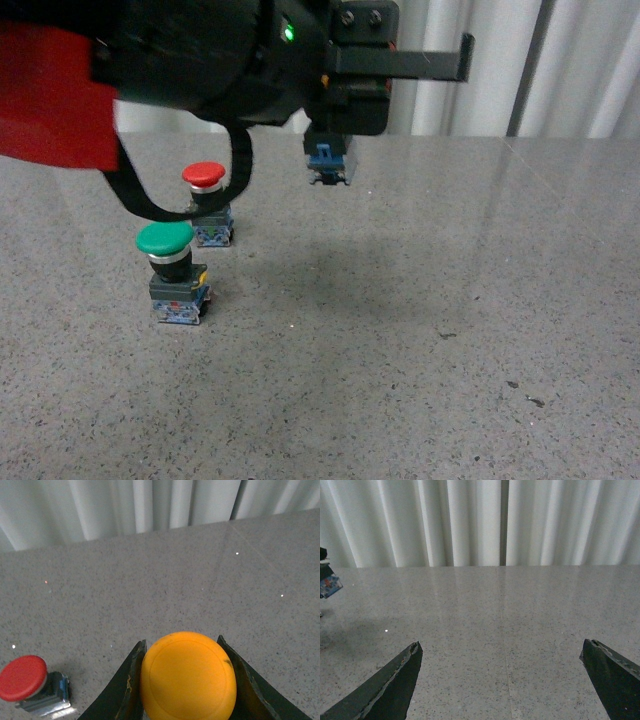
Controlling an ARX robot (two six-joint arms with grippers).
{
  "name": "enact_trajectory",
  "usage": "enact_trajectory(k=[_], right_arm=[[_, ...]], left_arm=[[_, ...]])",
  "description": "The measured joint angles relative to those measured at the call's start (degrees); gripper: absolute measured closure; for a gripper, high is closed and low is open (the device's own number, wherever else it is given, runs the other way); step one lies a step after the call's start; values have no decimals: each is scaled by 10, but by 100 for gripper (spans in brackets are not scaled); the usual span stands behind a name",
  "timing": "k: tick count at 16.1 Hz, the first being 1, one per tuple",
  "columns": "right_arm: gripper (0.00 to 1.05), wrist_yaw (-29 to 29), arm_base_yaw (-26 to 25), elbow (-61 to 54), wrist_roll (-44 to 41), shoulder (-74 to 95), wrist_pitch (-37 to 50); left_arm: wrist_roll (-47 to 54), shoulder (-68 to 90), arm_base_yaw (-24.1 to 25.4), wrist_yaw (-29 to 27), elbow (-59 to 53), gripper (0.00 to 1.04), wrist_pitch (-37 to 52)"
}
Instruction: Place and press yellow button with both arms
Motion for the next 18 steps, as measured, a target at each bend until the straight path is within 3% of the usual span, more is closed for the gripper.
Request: enact_trajectory(k=[3,10,11,15,18], right_arm=[[6,0,0,0,0,0,0],[6,0,0,0,0,0,0],[6,0,0,0,0,0,0],[6,0,0,0,0,0,0],[6,0,0,0,0,0,0]], left_arm=[[-73,66,-44,-34,-2,71,9],[-104,105,-50,-52,-22,72,7],[-110,106,-50,-51,-22,68,8],[-112,106,-50,-47,-22,37,12],[-108,92,-49,-48,-25,5,19]])
